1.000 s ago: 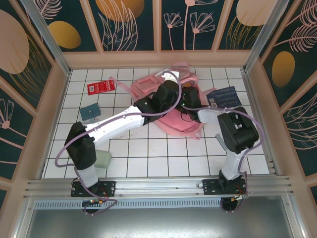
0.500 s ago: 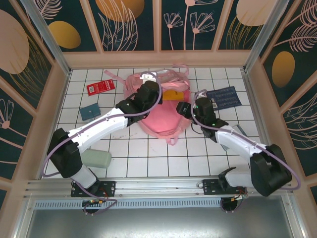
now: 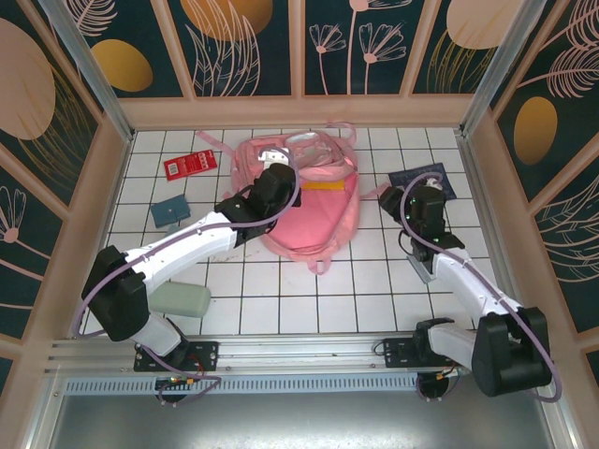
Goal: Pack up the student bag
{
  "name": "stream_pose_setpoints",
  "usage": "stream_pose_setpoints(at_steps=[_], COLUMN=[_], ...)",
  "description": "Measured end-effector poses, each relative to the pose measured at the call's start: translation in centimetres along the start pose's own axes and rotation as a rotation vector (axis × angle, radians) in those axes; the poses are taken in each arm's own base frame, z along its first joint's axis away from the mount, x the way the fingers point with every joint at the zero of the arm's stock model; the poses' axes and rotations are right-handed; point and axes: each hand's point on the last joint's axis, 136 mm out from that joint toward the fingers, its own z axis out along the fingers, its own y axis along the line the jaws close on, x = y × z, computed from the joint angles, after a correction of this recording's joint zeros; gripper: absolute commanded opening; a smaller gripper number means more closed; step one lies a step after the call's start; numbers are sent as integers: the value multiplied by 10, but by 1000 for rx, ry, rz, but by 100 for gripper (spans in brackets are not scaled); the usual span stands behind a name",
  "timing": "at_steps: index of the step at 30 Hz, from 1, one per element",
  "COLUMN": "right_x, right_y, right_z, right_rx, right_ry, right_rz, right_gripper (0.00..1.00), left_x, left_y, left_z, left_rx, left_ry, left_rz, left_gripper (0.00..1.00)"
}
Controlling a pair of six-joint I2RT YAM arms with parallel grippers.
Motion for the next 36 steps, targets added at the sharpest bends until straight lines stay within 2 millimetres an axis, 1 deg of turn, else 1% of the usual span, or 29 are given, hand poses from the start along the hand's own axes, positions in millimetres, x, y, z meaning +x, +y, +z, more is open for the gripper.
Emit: stream_pose_setpoints(at_steps=[2, 4, 7, 10, 11, 12, 13, 14, 18, 19, 20, 21, 24, 26, 28, 32, 34, 36], right_x=[-7, -17, -37, -61, -70, -77, -85, -92, -114, -120, -126, -130, -147, -160, -169, -182, -184, -182], right_y=[-18, -36, -62, -80, -85, -88, -92, -95, -107, -111, -115, -116, -123, -131, -140, -155, -155, -154], right_z=[9, 19, 36, 55, 62, 68, 75, 83, 112, 120, 127, 133, 153, 166, 174, 193, 206, 218], right_rx=[61, 121, 201, 249, 262, 269, 278, 284, 292, 295, 296, 290, 268, 254, 246, 237, 219, 198], right_ry=[-11, -24, -48, -75, -83, -89, -95, -101, -103, -105, -106, -103, -97, -94, -93, -65, -41, -10], right_rz=[21, 53, 101, 139, 149, 156, 164, 173, 178, 180, 185, 178, 189, 206, 221, 237, 232, 230], right_gripper=[75, 77, 79, 80, 81, 81, 86, 90, 91, 97, 99, 99, 99, 99, 99, 99, 99, 99], left_x=[8, 17, 28, 39, 42, 44, 46, 48, 54, 56, 58, 60, 59, 56, 55, 55, 54, 54], left_y=[0, 0, 0, 2, 3, 4, 5, 6, 9, 10, 12, 13, 12, 11, 11, 12, 12, 12], left_z=[1, 1, 2, 0, -1, -2, -3, -5, -13, -15, -18, -20, -25, -29, -32, -35, -36, -36], left_rx=[13, 26, 46, 66, 73, 78, 84, 91, 119, 128, 136, 141, 164, 178, 188, 197, 200, 200], left_ry=[18, 38, 61, 79, 84, 88, 91, 93, 96, 96, 98, 99, 91, 78, 68, 63, 62, 62], left_rz=[-2, -2, -7, -13, -18, -23, -29, -34, -56, -65, -71, -77, -97, -107, -113, -116, -117, -117], left_gripper=[20, 24, 30, 50, 54, 56, 57, 62, 77, 81, 84, 95, 99, 99, 98, 98, 98, 98])
